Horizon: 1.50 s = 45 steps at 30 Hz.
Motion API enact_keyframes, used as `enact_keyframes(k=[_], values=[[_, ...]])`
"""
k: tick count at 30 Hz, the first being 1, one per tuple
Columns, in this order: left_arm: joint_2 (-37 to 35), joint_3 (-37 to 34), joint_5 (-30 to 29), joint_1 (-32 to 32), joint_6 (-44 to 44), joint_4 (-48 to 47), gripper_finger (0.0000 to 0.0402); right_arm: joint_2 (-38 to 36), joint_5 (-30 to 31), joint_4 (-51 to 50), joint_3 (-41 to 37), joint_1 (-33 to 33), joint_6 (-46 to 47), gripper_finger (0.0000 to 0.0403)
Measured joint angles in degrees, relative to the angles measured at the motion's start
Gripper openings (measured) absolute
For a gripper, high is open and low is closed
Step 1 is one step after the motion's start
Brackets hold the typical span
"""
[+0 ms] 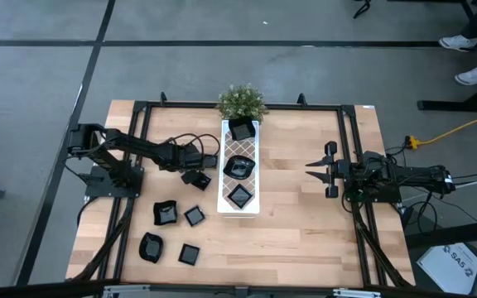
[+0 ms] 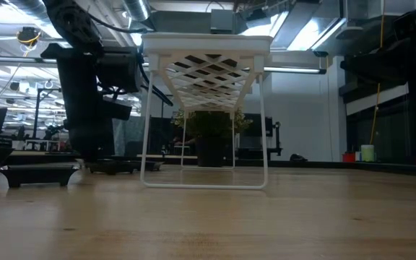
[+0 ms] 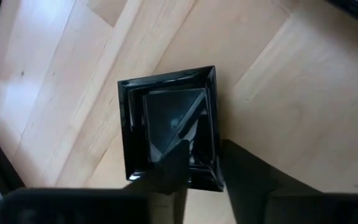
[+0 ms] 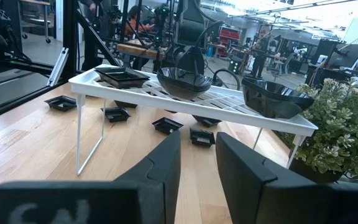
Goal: Pick & Place Mini shaped plates
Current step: Stack the square plate on top of the square plate on the shelf
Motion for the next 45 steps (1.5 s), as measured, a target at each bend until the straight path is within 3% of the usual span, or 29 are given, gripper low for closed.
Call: enact_keyframes(k=[8,16,28,40,45], values=[[0.0,-0.04,-0.52,0.0,0.02,-0.02,0.0007,-0.01,0.0,-0.01,-0.01,0.01,0.0,0.0102],[-1.65,0.22,-2.17,-0.95,0.01,-0.28,0.0002,-0.01,0.0,0.0,-0.02,0.02,0.02,0.0102],[-12.39,3.27,-6.35,-5.43,1.09,-0.25,0.0002,-0.01,0.0,-0.01,-0.02,0.02,0.0,0.0102],[-22.24,6.25,-16.29,-12.0,4.49,-0.2,0.0003,-0.01,0.0,0.0,-0.01,0.0,0.0,0.0102],[-24.07,7.15,-20.79,-14.61,10.19,3.95,0.0002,0.0,0.0,0.0,0.0,0.01,0.01,0.0102]])
